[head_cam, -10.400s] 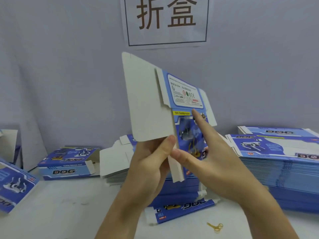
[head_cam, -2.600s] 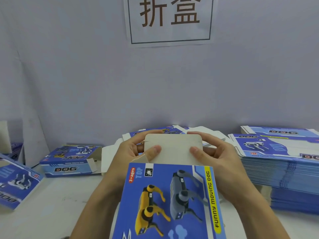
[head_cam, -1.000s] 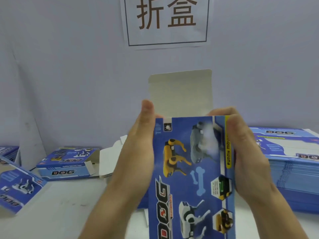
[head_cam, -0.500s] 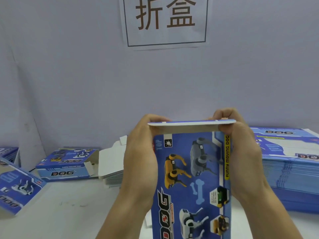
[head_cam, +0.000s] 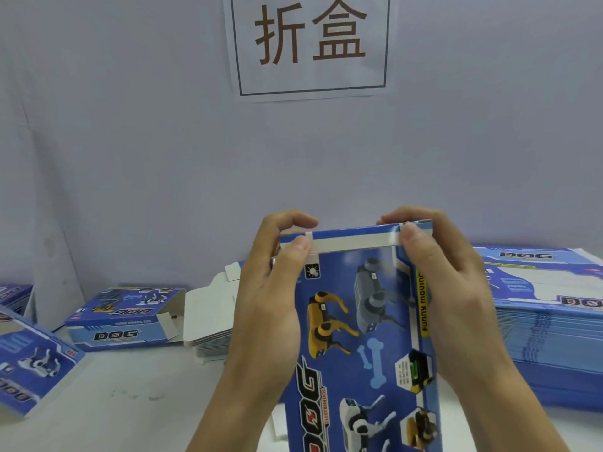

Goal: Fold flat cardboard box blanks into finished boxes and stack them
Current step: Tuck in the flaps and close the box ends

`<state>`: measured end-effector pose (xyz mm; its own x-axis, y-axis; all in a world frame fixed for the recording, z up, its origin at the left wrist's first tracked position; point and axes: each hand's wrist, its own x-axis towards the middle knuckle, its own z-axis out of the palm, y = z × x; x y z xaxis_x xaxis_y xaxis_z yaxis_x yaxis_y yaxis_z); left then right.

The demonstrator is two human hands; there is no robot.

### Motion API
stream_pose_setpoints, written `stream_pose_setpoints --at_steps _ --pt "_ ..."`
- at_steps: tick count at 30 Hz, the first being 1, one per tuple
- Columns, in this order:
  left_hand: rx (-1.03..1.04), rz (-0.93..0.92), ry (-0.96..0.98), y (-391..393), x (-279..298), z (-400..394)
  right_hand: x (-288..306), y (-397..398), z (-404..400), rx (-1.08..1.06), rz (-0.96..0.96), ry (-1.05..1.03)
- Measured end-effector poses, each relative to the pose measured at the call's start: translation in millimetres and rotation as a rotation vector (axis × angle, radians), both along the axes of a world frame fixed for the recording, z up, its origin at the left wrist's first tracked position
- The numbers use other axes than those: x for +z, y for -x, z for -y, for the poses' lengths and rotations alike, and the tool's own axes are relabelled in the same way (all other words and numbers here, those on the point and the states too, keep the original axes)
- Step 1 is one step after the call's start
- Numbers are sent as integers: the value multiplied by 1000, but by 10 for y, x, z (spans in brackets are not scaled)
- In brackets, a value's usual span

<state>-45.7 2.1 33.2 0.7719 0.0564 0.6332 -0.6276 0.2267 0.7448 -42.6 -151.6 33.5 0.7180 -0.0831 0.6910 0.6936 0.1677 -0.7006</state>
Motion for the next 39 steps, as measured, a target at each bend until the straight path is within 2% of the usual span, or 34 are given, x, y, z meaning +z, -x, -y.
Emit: stream_pose_setpoints --at_steps 13,22,27,32,35,38,39 --pt "1 11 81 -4 -8 -4 -20 -40 90 70 -19 -35" --pt "121 87 12 -3 1 49 -72 -55 0 -175 43 -28" --pt "120 153 -154 -13 -42 -16 -99 -80 10 -194 6 -63" --pt "189 207 -134 -55 -57 -14 -64 -36 -3 -154 17 -45" --pt "328 238 11 -96 -25 -77 7 11 -18 -256 60 56" --pt "675 257 331 -175 19 -246 126 97 -52 -538 116 89" --pt "768 261 457 -195 23 -295 171 139 -47 -535 99 137"
